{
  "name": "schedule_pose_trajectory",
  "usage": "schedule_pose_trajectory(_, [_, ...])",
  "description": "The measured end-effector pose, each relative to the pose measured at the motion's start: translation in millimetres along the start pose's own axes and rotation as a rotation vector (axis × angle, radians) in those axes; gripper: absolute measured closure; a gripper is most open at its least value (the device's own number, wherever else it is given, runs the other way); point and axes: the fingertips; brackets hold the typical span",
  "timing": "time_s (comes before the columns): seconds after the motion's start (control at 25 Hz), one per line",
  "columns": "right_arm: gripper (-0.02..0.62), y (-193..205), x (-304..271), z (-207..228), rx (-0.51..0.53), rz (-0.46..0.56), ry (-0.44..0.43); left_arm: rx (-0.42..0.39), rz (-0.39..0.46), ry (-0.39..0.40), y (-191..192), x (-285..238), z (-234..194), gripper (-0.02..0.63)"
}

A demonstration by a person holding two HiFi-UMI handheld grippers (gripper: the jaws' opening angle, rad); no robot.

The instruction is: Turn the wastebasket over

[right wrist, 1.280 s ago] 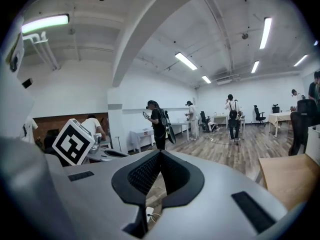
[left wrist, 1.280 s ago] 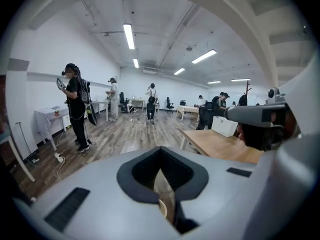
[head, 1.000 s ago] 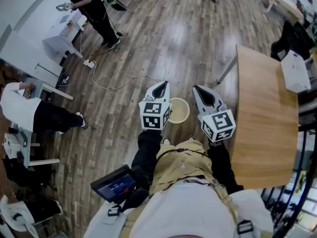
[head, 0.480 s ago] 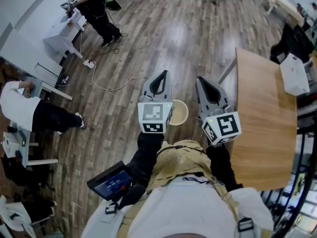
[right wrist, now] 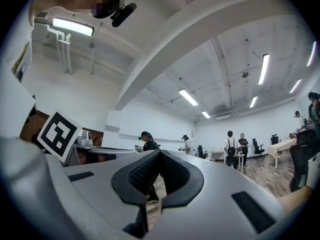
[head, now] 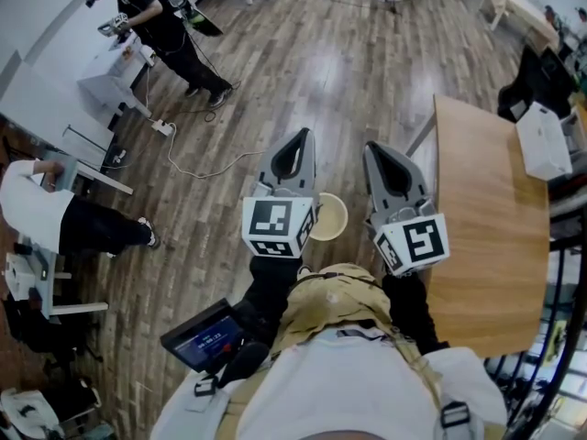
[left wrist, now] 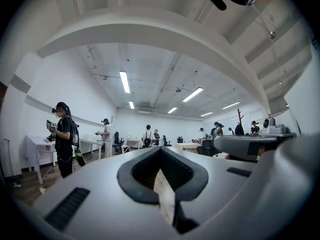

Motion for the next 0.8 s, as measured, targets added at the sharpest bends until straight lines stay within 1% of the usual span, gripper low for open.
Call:
schedule_pose_trajectory(0.24, [0.574, -2.2, -2.8, 9.2, 0.005, 0.006, 0.01, -0.004, 0.002, 0.005, -2.1, -8.8, 0.9, 0.604])
schedule_pose_trajectory(0.8, [0.574, 5.2, -18.6, 14.9, 0.0, -0.011, 0.02, -0.011, -0.033, 0.009, 7.8, -23.7, -9.8, 0.604])
Point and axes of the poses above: the fingertips, and each gripper's own axes: x backward along the fingers, z to its right, y out of its underside, and after that the axes turned 14 degrees about -y, right-handed
